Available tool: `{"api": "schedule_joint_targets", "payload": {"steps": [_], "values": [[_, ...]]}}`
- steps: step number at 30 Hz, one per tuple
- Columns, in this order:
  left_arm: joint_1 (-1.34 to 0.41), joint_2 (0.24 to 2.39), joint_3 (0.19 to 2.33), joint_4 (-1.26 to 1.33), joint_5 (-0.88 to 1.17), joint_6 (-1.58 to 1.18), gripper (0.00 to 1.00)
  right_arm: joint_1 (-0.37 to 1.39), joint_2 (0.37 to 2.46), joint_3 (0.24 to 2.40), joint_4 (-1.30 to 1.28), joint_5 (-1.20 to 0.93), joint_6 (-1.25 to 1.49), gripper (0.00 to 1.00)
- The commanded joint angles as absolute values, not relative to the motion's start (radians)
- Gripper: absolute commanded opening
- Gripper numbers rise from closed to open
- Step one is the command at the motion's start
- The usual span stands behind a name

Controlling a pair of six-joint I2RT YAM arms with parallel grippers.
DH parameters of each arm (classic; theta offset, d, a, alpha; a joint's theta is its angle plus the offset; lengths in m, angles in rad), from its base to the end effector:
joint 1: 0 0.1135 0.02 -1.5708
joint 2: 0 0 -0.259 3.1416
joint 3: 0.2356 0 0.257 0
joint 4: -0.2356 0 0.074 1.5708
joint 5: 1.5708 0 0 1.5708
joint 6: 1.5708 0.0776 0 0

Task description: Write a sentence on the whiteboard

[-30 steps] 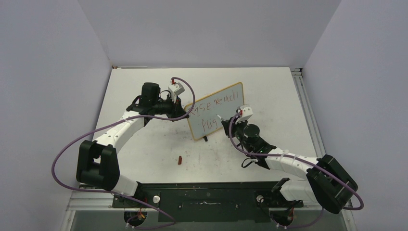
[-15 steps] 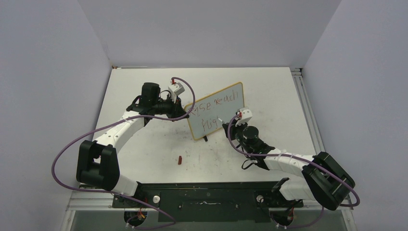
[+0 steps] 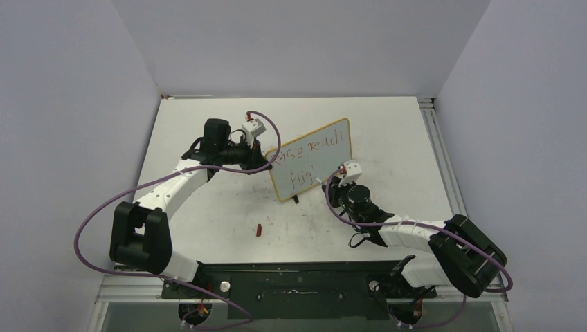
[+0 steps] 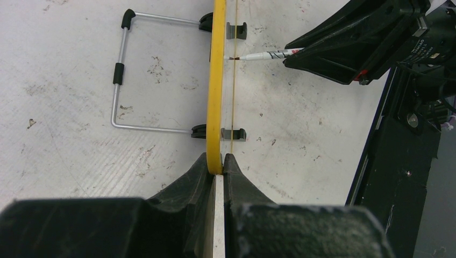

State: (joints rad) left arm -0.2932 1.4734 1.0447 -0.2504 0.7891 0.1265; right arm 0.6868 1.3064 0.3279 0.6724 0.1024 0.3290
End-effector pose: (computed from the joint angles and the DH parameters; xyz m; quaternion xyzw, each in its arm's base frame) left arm 0.3164 -0.1531 0.2411 0.3356 0.7801 -0.3788 0.3678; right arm 0.2260 0.1751 0.1441 -0.1136 0.7981 0.2510 0.5358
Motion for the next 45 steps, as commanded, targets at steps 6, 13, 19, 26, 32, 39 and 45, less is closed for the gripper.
{"api": "schedule_joint_targets", "payload": {"steps": [6,13,19,26,32,39,45], "values": [[-0.301,1.456,1.064,-0.273,0.801,0.158,0.0,0.68,1.308,0.399,0.722,0.119,0.312,0.05],[-0.301,1.455,1.063,-0.273,0.801,0.158,0.0,0.68,1.256,0.43,0.696,0.123,0.297,0.05],[-0.301,1.455,1.063,-0.272,0.801,0.158,0.0,0.682,1.224,0.449,0.681,0.131,0.283,0.05],[-0.301,1.454,1.064,-0.273,0.801,0.158,0.0,0.681,1.202,0.448,0.665,0.128,0.281,0.05],[-0.301,1.456,1.063,-0.273,0.801,0.157,0.0,0.681,1.181,0.402,0.648,0.138,0.305,0.05],[-0.301,1.457,1.063,-0.273,0.799,0.157,0.0,0.681,1.206,0.377,0.641,0.129,0.318,0.05],[-0.301,1.458,1.063,-0.274,0.799,0.158,0.0,0.682,1.231,0.377,0.653,0.124,0.32,0.05]]}}
